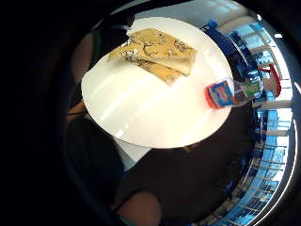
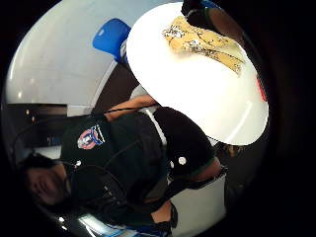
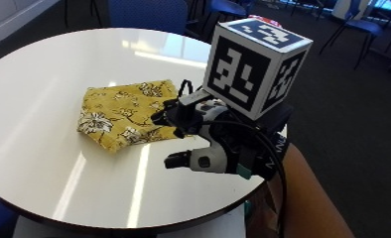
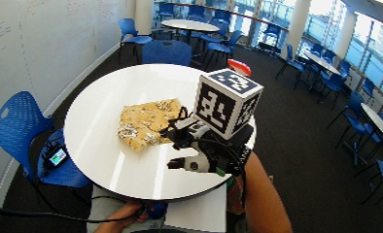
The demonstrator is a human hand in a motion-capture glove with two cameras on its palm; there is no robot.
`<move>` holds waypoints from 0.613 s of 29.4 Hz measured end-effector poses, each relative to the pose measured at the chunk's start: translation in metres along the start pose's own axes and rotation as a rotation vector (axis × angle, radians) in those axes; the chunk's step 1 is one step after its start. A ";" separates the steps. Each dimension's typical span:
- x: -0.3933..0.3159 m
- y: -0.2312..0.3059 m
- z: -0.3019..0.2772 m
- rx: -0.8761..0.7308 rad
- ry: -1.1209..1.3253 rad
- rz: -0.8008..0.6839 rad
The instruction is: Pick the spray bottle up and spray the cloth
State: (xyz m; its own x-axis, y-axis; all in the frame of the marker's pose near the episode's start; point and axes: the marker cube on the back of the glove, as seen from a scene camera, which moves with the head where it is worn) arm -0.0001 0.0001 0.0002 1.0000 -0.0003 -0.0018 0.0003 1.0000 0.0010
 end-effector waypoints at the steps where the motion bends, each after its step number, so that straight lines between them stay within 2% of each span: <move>1: 0.000 0.000 0.000 0.000 0.000 0.000; 18: 0.005 0.001 0.002 -0.003 0.023 0.020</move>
State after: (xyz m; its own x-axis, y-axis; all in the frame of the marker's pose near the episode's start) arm 0.0048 0.0015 0.0024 0.9995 0.0196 -0.0246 -0.0197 0.9998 -0.0022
